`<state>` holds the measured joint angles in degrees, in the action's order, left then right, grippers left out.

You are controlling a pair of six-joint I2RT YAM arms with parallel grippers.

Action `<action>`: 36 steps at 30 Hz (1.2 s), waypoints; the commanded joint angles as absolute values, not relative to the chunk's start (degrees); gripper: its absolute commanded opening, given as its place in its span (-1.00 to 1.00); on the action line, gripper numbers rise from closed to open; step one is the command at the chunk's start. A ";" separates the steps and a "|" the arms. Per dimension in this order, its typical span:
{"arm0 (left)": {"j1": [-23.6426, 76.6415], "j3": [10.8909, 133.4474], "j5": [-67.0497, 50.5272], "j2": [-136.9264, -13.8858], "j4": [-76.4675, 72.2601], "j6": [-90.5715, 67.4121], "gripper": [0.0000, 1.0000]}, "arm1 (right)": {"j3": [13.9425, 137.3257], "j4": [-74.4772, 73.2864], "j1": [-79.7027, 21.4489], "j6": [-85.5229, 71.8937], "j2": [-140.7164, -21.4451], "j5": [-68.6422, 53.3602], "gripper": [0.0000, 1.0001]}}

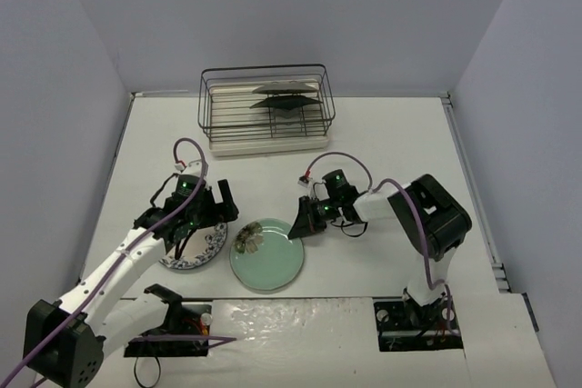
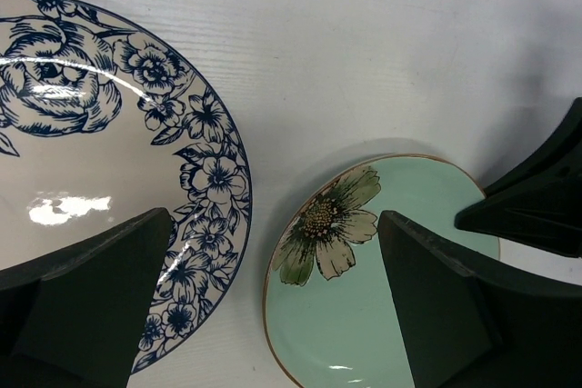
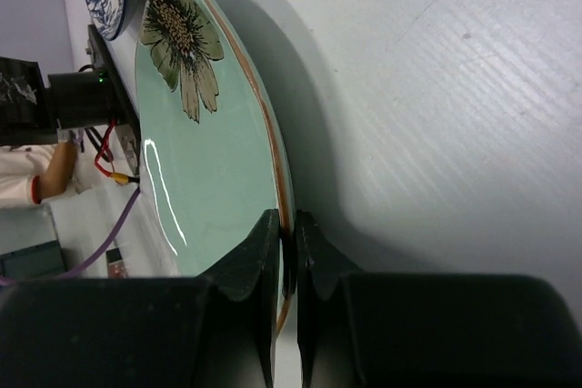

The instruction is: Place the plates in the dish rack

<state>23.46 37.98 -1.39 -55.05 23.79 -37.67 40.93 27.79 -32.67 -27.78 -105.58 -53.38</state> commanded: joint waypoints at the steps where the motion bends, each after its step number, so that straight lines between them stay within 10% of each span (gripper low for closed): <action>1: 23.29 40.96 -0.53 -55.50 21.61 -37.35 0.94 | 43.08 24.74 -33.54 -21.74 -93.34 -44.06 -1.00; 16: 23.20 46.97 1.65 -60.88 19.00 -37.04 0.94 | 58.36 18.67 -37.59 -6.48 -71.52 -11.80 -1.00; 36: 23.20 52.07 12.32 -58.78 24.82 -35.51 0.94 | 87.46 14.10 -45.67 57.38 -86.65 16.28 -1.00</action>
<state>23.46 48.71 8.82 -59.84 24.38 -36.43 81.56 5.29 -45.04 42.15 -85.15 12.76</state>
